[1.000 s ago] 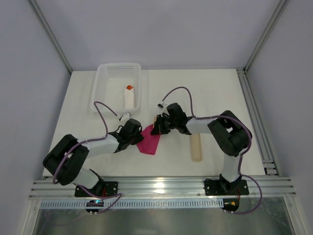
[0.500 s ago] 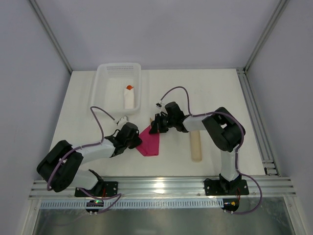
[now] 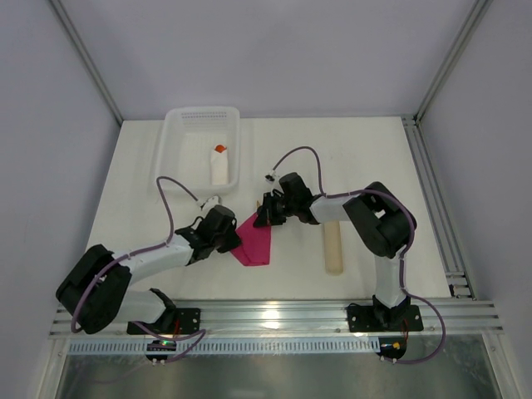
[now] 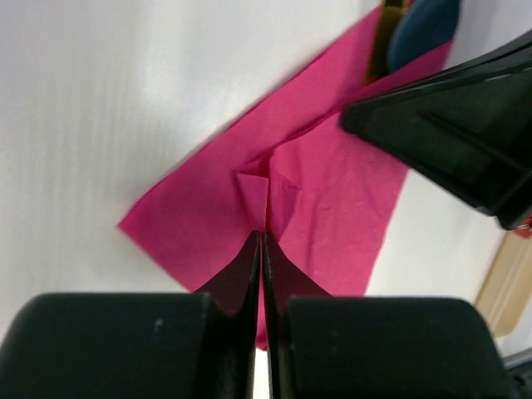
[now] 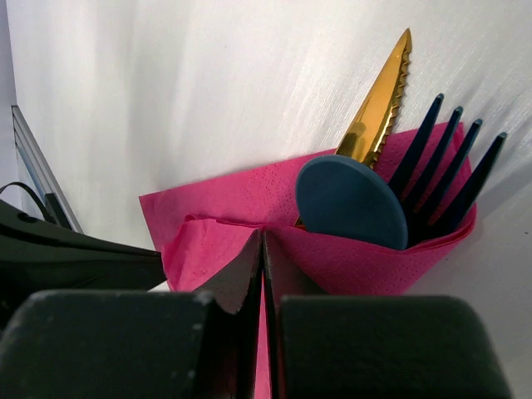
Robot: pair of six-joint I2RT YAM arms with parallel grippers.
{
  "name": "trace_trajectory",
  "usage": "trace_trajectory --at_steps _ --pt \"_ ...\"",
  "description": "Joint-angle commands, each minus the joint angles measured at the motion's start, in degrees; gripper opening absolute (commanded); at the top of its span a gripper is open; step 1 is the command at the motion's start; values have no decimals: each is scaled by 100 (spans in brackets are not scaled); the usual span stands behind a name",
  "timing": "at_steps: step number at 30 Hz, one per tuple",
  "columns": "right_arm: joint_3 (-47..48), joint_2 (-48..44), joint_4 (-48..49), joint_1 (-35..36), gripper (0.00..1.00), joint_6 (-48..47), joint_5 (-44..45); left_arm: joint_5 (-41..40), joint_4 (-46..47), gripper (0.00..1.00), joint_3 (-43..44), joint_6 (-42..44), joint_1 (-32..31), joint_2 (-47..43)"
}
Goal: Place the utensils on the paper napkin and roll it up
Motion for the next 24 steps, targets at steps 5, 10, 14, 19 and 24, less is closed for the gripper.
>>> trace_trajectory --at_steps 5,10,14,19,24 --pt "27 160 -422 -28 4 -140 425 406 451 2 696 286 -20 563" --pt "80 186 -466 -28 4 -157 399 503 602 2 669 198 -29 695" --pt "133 257 -466 -19 4 -148 373 521 760 0 652 128 -20 792" --pt "168 309 -466 -10 4 -140 355 749 1146 1 564 49 -29 1020" --pt "159 292 -483 -2 4 -148 328 627 1174 0 634 14 -20 1433"
